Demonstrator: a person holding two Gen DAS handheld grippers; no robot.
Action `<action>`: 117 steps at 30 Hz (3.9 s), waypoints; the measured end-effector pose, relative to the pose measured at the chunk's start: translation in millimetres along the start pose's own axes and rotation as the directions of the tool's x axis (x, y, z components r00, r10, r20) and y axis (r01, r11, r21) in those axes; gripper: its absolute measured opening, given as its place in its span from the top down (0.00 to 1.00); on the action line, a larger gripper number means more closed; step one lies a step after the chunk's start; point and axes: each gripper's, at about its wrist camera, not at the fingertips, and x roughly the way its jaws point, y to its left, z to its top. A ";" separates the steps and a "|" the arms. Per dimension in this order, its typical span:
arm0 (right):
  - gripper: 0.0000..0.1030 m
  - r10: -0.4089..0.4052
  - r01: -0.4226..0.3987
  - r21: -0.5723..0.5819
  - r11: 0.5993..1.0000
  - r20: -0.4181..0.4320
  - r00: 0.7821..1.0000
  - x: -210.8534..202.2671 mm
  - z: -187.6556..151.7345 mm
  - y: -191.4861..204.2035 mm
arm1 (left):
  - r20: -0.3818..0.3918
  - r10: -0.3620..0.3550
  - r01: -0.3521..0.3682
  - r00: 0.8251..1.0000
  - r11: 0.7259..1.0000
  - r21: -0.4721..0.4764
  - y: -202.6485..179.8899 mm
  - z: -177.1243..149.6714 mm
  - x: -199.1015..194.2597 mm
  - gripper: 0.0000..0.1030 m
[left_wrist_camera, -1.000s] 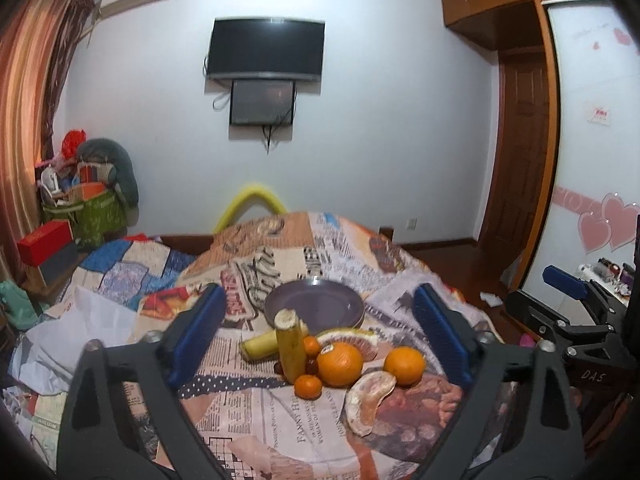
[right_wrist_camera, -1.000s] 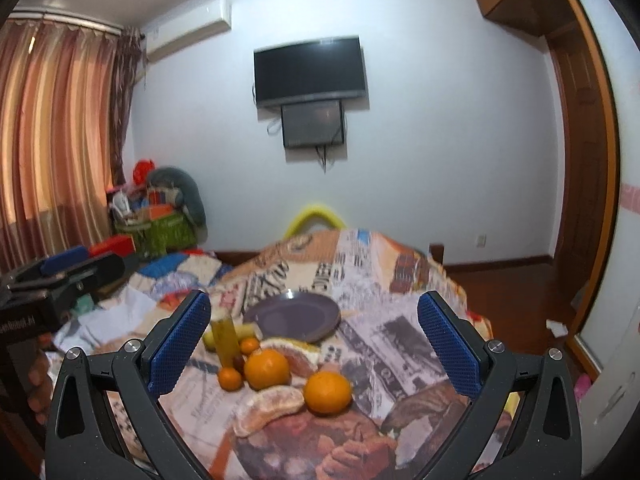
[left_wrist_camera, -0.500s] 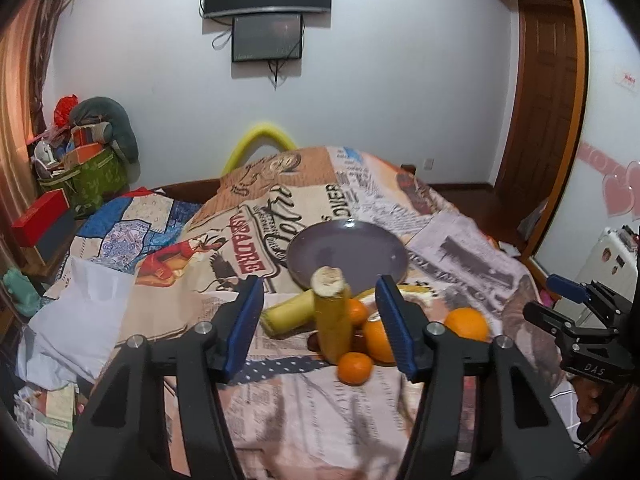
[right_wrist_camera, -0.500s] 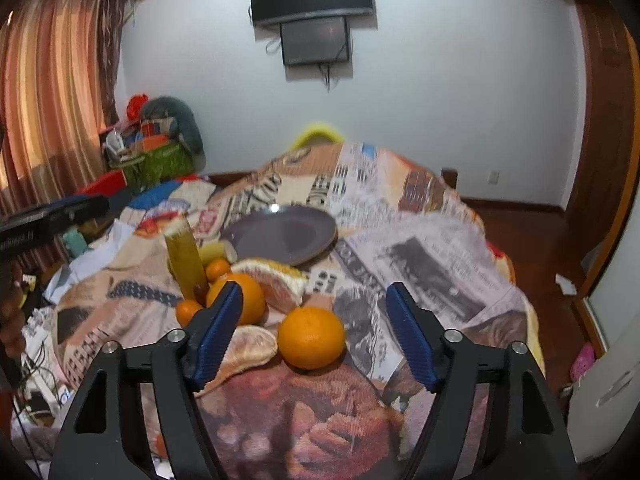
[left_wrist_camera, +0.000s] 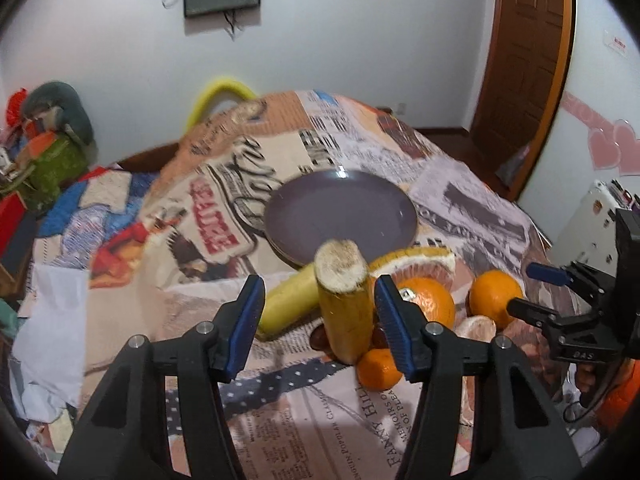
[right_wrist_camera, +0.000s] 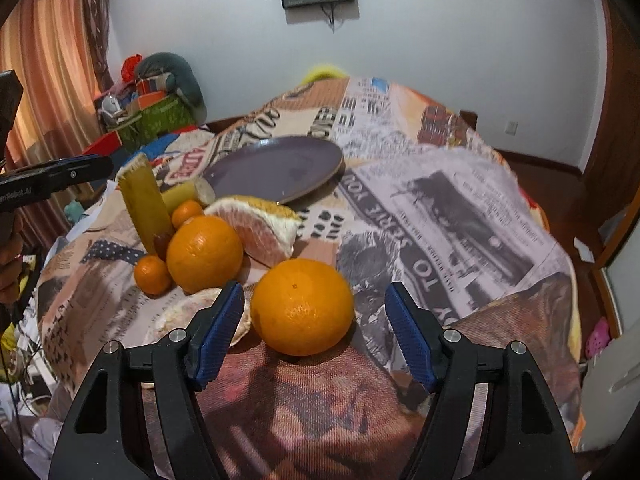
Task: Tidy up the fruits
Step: 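Grasp the upright yellow cylinder with the left tool while the right tool grasps the large orange, then lower the yellow cylinder onto the dark plate with the left tool while the right tool sets the orange there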
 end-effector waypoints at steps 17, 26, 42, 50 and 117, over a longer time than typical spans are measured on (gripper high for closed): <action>0.32 0.072 -0.070 0.037 0.997 -0.066 0.995 23.5 -0.8 -4.3 | -0.089 -0.080 0.075 0.993 0.995 -0.061 -3.2 -12.8 55.0 0.61; 0.39 0.118 -0.112 0.065 0.992 -0.091 0.989 28.2 1.0 -6.3 | -0.083 -0.071 0.065 0.994 0.995 -0.073 -7.3 -13.7 52.9 0.65; 0.40 0.079 -0.080 0.055 0.995 0.018 0.997 -11.0 25.9 0.0 | 0.069 -0.049 0.056 0.996 0.993 -0.101 -6.7 3.7 -8.5 0.65; 0.40 0.077 -0.080 0.025 0.997 0.110 0.991 -27.1 54.6 7.5 | 0.142 -0.031 0.043 0.989 0.996 -0.083 -10.9 23.7 -31.4 0.65; 0.35 0.047 -0.056 -0.117 0.992 -0.076 0.996 149.9 150.9 7.2 | -0.078 0.014 -0.024 0.997 0.992 -0.123 36.3 96.6 138.6 0.66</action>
